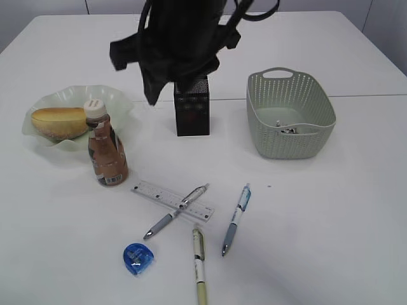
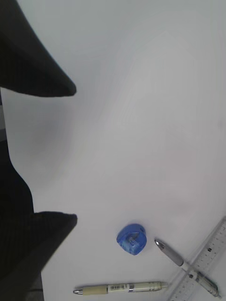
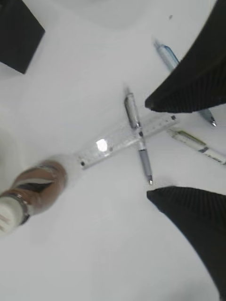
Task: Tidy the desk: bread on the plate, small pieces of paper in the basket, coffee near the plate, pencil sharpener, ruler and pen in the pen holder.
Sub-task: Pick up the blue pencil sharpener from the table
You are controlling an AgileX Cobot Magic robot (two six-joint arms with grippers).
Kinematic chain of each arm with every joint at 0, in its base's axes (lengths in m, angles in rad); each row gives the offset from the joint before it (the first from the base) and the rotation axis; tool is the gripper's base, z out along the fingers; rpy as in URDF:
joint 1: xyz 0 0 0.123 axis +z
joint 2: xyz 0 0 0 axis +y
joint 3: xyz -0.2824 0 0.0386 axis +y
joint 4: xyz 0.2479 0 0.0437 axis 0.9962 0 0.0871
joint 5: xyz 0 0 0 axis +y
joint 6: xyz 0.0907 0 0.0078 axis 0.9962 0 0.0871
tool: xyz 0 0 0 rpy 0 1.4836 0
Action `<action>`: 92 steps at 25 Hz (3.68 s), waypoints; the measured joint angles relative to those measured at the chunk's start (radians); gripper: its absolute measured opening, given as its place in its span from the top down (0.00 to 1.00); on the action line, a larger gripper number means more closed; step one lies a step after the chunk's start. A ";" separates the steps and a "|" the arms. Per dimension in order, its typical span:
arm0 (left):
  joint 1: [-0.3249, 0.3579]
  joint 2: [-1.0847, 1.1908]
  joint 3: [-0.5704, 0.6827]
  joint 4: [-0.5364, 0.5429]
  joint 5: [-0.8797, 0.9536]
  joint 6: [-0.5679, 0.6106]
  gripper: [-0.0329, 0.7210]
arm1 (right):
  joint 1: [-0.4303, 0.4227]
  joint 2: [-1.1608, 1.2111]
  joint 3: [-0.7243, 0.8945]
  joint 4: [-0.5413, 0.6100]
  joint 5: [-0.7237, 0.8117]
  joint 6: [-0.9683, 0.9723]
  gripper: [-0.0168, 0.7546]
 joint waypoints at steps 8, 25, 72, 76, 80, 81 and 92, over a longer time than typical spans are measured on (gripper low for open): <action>0.000 0.000 0.000 0.000 0.004 0.000 0.22 | 0.153 -0.019 0.206 -0.017 -0.003 0.002 0.49; 0.000 0.000 0.000 0.000 0.007 0.002 0.22 | 0.255 0.209 0.230 -0.035 -0.023 -0.061 0.48; 0.000 0.000 0.000 0.000 0.015 0.002 0.22 | 0.249 0.324 0.219 -0.057 -0.155 -0.095 0.34; 0.000 0.000 0.000 0.000 0.017 0.002 0.22 | 0.249 0.340 0.219 -0.057 -0.156 -0.095 0.34; 0.000 0.000 0.000 0.000 0.019 0.002 0.22 | 0.247 0.349 0.210 -0.047 -0.157 -0.095 0.35; 0.000 0.000 0.000 0.000 0.019 0.004 0.22 | 0.247 0.349 0.208 -0.047 -0.157 -0.095 0.36; 0.000 0.000 0.000 0.000 0.021 0.004 0.22 | 0.247 0.349 0.188 -0.047 -0.152 -0.095 0.54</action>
